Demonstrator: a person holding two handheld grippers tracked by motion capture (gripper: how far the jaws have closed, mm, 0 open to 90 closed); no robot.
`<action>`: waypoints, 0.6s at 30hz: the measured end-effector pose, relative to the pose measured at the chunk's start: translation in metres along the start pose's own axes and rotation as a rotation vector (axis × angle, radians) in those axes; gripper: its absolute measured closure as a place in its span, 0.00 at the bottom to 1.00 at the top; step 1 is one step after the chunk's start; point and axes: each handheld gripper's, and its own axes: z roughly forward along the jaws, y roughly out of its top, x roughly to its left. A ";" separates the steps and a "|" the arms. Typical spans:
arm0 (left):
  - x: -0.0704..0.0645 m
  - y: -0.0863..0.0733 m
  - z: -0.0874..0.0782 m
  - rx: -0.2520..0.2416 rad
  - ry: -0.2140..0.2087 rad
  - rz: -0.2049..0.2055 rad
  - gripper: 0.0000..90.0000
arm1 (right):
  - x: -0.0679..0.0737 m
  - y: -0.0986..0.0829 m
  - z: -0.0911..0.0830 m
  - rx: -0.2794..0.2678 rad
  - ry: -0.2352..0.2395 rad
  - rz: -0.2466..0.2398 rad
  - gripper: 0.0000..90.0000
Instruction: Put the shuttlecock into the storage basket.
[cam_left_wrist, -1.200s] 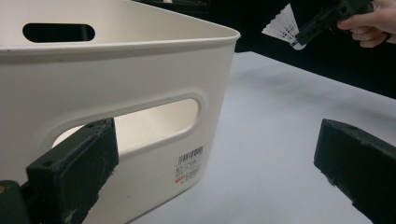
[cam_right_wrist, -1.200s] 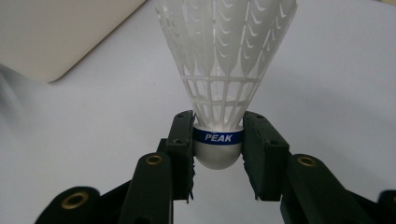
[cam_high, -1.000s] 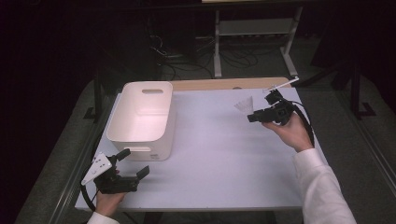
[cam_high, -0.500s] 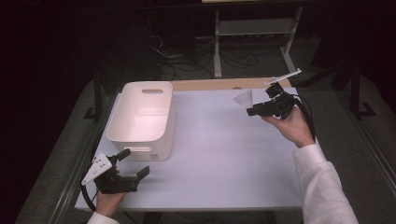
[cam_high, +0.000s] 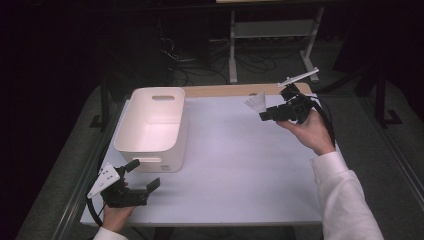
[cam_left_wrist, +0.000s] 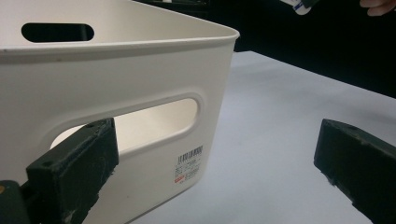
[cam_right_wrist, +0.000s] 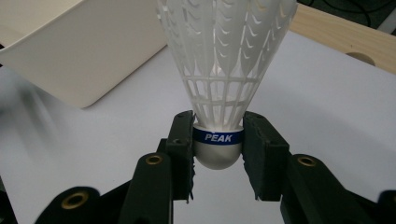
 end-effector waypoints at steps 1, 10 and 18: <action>0.000 0.000 0.000 -0.002 0.000 0.000 0.00 | 0.000 0.000 0.000 0.000 0.000 0.000 0.71; 0.000 0.000 0.000 -0.002 -0.003 0.002 0.00 | 0.025 0.018 -0.002 -0.011 0.012 -0.064 0.71; 0.000 0.000 0.000 -0.005 -0.004 0.002 0.00 | 0.036 0.027 0.003 -0.005 0.033 -0.090 0.71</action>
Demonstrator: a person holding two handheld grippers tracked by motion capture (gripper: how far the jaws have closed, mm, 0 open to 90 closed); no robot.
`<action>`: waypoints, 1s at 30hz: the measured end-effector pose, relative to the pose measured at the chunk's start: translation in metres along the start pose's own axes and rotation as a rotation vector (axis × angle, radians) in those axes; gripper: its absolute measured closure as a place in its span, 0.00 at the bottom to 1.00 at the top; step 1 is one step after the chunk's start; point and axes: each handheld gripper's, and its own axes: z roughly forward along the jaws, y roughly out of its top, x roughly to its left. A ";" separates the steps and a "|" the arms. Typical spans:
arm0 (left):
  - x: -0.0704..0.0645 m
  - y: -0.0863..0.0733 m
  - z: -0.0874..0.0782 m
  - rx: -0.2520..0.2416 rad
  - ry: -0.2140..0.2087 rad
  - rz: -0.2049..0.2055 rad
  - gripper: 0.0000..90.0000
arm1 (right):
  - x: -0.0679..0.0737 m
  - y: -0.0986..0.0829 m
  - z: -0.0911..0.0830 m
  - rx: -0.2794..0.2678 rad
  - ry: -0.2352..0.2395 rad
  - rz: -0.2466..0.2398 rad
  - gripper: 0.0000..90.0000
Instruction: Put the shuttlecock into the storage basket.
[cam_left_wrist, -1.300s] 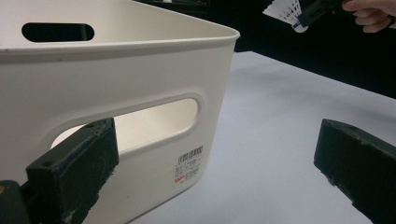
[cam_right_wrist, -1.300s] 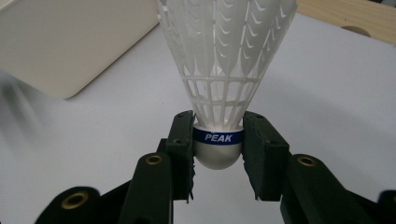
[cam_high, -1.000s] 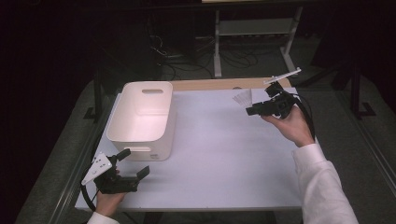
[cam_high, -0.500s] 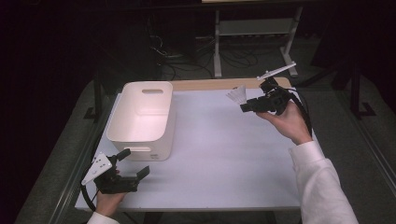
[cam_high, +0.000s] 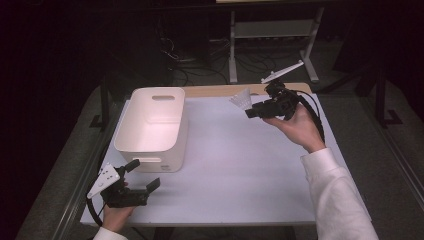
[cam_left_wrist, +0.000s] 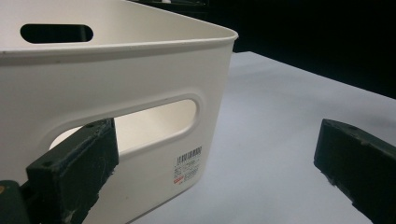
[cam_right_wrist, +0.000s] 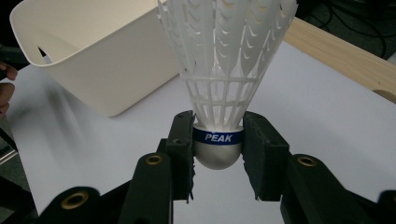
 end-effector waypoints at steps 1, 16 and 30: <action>0.000 0.000 0.000 -0.001 0.000 0.001 0.00 | 0.001 0.001 0.001 -0.001 0.006 0.001 0.71; 0.000 0.000 0.000 0.003 -0.001 0.004 0.00 | 0.016 0.015 0.008 -0.001 0.028 -0.035 0.71; 0.000 0.000 0.000 0.006 -0.006 0.007 0.00 | 0.029 0.025 0.018 0.003 0.057 -0.073 0.71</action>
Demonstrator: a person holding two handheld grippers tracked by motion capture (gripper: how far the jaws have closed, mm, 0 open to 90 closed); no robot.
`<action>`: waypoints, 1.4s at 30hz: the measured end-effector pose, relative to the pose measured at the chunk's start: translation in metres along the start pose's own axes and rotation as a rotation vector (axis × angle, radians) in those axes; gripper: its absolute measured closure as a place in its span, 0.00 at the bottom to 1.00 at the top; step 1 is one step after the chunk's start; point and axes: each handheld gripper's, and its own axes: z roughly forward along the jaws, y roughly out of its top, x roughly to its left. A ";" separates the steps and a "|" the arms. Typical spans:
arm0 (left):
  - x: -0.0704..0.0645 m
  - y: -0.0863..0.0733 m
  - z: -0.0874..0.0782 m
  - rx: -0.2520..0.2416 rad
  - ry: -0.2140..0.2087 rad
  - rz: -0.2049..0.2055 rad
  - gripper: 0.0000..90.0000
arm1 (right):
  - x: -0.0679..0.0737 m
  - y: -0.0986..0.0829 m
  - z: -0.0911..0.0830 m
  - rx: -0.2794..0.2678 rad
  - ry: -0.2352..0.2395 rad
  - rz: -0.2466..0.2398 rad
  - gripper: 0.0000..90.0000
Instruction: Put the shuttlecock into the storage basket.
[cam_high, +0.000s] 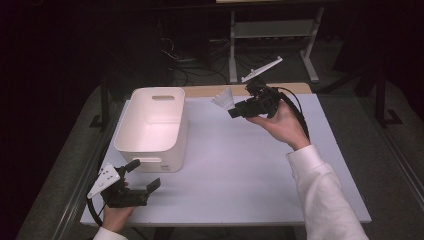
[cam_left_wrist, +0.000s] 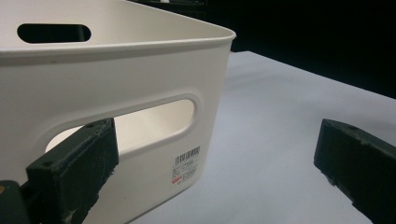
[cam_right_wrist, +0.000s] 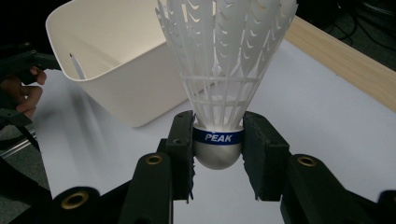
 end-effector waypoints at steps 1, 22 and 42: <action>0.000 0.000 0.000 0.000 0.000 0.000 0.00 | 0.001 0.001 0.001 -0.002 0.007 -0.001 0.71; -0.001 0.000 0.001 -0.007 -0.003 -0.020 0.00 | 0.027 0.028 0.022 -0.019 0.066 -0.041 0.71; 0.000 0.000 0.001 -0.006 -0.007 -0.003 0.00 | 0.059 0.056 0.052 -0.007 0.104 -0.149 0.71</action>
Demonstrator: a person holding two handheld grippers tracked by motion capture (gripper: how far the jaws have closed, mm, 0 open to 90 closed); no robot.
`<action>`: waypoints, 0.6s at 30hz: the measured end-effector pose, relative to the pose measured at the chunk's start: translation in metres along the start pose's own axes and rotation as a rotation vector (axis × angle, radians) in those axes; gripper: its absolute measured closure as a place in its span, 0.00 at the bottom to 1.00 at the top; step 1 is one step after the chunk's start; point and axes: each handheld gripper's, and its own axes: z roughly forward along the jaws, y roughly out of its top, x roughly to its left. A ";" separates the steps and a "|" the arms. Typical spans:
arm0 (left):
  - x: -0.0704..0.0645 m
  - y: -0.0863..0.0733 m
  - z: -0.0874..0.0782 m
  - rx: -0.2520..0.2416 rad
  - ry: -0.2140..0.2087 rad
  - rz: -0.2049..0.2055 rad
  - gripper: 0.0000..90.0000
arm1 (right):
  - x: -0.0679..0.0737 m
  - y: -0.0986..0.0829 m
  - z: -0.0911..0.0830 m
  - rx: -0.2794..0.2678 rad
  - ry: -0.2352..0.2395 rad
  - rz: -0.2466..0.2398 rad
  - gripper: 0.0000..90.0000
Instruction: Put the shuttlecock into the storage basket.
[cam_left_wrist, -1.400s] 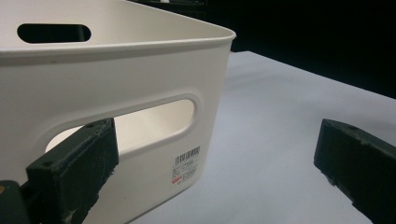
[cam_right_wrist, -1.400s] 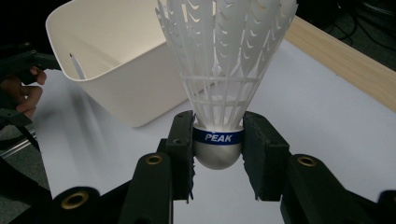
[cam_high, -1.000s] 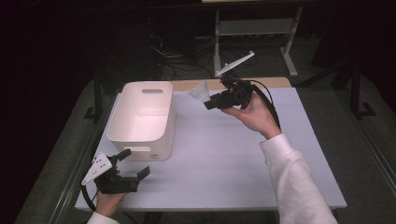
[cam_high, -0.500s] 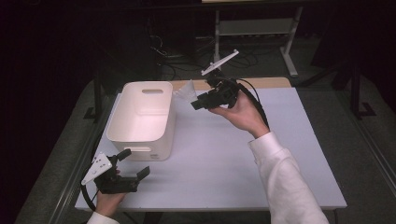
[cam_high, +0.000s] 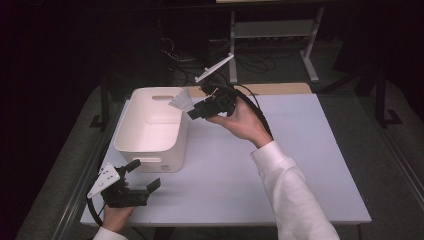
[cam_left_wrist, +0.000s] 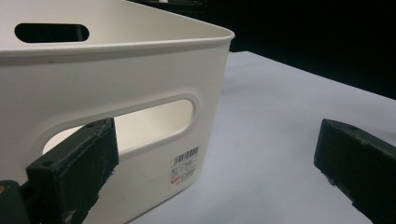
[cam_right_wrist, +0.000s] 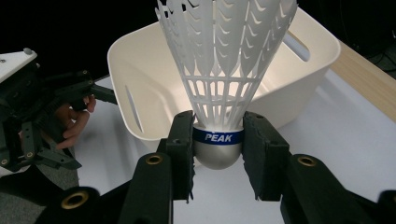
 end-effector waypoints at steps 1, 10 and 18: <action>0.000 0.000 0.000 -0.001 0.000 -0.005 0.00 | 0.002 0.002 0.002 0.000 0.003 -0.003 0.71; 0.000 0.000 0.000 -0.003 0.001 -0.008 0.00 | 0.014 0.015 0.012 -0.007 0.032 -0.028 0.71; 0.000 0.000 0.001 0.002 0.001 -0.009 0.00 | 0.021 0.024 0.024 -0.003 0.051 -0.034 0.71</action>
